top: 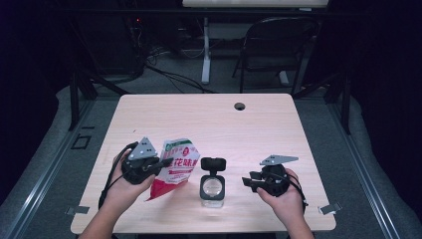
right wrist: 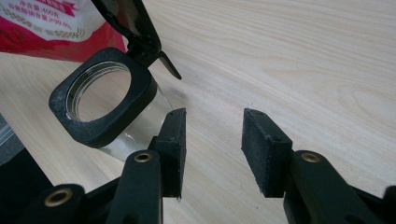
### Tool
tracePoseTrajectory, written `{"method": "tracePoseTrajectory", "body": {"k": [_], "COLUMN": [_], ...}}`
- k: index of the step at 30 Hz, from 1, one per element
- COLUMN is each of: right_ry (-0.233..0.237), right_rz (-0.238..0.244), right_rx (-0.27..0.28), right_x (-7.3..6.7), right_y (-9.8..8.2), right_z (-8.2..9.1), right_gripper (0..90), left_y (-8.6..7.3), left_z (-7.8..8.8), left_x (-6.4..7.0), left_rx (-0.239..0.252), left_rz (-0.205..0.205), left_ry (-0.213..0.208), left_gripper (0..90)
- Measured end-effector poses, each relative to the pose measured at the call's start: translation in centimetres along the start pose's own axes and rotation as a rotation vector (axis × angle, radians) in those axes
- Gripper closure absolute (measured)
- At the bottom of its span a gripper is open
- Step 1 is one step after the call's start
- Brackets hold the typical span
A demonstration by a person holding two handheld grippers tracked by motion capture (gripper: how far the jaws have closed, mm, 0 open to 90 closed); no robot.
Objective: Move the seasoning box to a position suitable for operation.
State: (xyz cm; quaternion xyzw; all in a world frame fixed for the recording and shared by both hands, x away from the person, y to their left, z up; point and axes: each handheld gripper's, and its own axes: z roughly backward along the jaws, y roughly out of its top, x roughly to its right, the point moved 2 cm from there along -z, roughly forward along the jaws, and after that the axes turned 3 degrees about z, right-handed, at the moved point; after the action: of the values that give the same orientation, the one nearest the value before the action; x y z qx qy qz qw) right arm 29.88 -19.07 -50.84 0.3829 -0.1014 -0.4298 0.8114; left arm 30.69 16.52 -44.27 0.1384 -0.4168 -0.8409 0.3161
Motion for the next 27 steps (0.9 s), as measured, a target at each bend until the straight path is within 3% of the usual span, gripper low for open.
{"method": "tracePoseTrajectory", "body": {"k": [8,17,24,27], "right_ry": [0.009,0.035,0.075,0.088], "right_rz": [0.02,0.044,0.109,0.115], "right_rx": [0.01,0.028,0.029,0.037], "right_x": [-0.5,-1.6,-3.4,-3.9], "right_y": [0.6,1.9,3.1,3.4], "right_z": [0.5,2.1,2.6,2.4], "right_gripper": [60.9,64.6,63.2,62.2], "left_y": [-2.5,-6.1,-7.2,-7.4], "left_z": [0.7,-0.4,-0.5,-0.5], "left_x": [-0.6,-0.7,-0.5,-0.3], "left_rx": [0.044,-0.02,-0.012,-0.006], "left_rz": [0.076,0.128,0.162,0.16], "left_ry": [-0.049,-0.081,-0.112,-0.109], "left_gripper": [90.0,90.0,90.0,90.0]}}
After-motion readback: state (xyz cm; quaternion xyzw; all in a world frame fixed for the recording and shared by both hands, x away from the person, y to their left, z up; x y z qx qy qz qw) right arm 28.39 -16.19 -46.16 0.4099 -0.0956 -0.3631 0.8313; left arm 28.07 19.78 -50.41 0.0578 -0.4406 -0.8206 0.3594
